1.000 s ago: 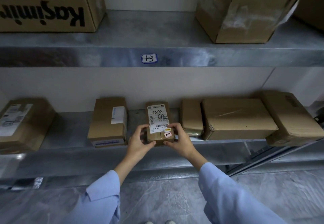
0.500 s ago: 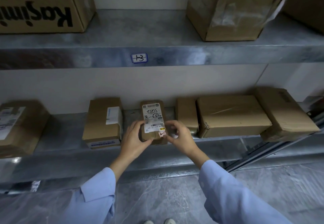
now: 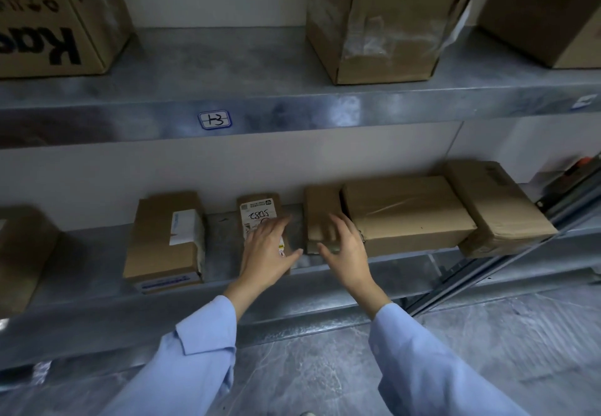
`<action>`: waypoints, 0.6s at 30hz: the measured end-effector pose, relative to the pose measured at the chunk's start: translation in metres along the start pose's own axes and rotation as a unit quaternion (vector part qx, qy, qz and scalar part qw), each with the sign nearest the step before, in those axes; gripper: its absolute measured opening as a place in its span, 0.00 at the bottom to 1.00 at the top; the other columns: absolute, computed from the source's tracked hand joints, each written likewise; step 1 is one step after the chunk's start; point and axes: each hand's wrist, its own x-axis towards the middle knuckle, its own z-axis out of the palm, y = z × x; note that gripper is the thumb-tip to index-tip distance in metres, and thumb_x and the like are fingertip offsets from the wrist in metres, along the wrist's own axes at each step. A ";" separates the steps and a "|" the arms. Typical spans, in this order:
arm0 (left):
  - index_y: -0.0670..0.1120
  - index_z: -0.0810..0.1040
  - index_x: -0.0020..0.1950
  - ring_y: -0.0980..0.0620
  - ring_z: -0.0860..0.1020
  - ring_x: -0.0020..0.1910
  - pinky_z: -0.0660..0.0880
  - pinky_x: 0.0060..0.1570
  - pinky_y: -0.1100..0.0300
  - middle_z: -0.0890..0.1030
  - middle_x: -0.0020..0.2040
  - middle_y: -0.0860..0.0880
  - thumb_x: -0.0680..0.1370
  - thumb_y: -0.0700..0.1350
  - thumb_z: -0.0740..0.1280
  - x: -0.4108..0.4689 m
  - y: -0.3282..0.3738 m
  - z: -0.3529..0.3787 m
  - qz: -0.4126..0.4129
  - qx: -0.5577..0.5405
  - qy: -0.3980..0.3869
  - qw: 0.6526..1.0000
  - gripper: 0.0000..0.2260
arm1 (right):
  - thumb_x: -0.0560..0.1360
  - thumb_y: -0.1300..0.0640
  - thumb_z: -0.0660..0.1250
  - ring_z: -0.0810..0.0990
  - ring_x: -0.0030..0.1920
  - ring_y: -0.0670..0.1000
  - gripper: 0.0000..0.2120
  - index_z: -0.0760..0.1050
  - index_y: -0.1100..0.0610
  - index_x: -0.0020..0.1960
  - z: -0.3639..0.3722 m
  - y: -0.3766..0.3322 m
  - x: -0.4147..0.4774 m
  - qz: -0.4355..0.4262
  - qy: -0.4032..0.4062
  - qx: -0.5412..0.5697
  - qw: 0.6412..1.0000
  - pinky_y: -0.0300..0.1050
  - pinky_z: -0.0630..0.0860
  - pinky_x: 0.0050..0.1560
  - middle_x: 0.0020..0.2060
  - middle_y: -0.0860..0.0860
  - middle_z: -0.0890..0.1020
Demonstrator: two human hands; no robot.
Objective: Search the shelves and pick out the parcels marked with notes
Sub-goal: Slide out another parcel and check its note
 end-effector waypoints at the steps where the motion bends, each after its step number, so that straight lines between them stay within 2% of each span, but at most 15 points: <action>1: 0.49 0.68 0.74 0.47 0.69 0.70 0.63 0.67 0.53 0.73 0.70 0.49 0.72 0.55 0.73 0.002 0.002 0.003 0.002 0.008 -0.008 1.000 0.33 | 0.74 0.59 0.72 0.63 0.75 0.55 0.32 0.65 0.55 0.75 0.001 0.002 0.000 0.007 -0.002 0.006 1.000 0.44 0.61 0.71 0.75 0.55 0.65; 5: 0.50 0.66 0.75 0.46 0.69 0.70 0.63 0.65 0.53 0.72 0.71 0.49 0.72 0.57 0.72 0.009 0.006 0.012 0.009 0.038 -0.032 0.999 0.34 | 0.75 0.60 0.71 0.61 0.76 0.54 0.32 0.64 0.55 0.75 0.003 0.008 0.001 0.013 -0.015 0.012 1.000 0.37 0.57 0.67 0.76 0.55 0.63; 9: 0.50 0.67 0.74 0.46 0.71 0.68 0.63 0.62 0.54 0.76 0.67 0.48 0.71 0.55 0.73 0.013 0.012 0.013 0.008 0.034 -0.036 0.999 0.34 | 0.74 0.61 0.72 0.64 0.74 0.55 0.31 0.66 0.55 0.74 0.003 0.009 0.004 0.003 -0.022 0.015 1.000 0.36 0.59 0.66 0.75 0.56 0.64; 14: 0.51 0.68 0.73 0.46 0.71 0.66 0.62 0.65 0.54 0.76 0.66 0.49 0.70 0.54 0.74 0.006 0.005 0.016 0.011 0.013 -0.019 1.000 0.33 | 0.72 0.64 0.72 0.68 0.71 0.55 0.30 0.68 0.56 0.72 0.002 0.011 0.007 -0.021 -0.030 0.025 0.999 0.35 0.60 0.66 0.71 0.56 0.67; 18: 0.49 0.69 0.72 0.46 0.71 0.67 0.63 0.65 0.53 0.76 0.66 0.47 0.70 0.54 0.74 0.011 0.004 0.013 0.005 0.009 -0.015 1.000 0.33 | 0.72 0.65 0.73 0.64 0.74 0.55 0.36 0.62 0.55 0.76 0.004 0.012 0.011 -0.004 -0.032 0.033 0.999 0.36 0.58 0.69 0.73 0.56 0.64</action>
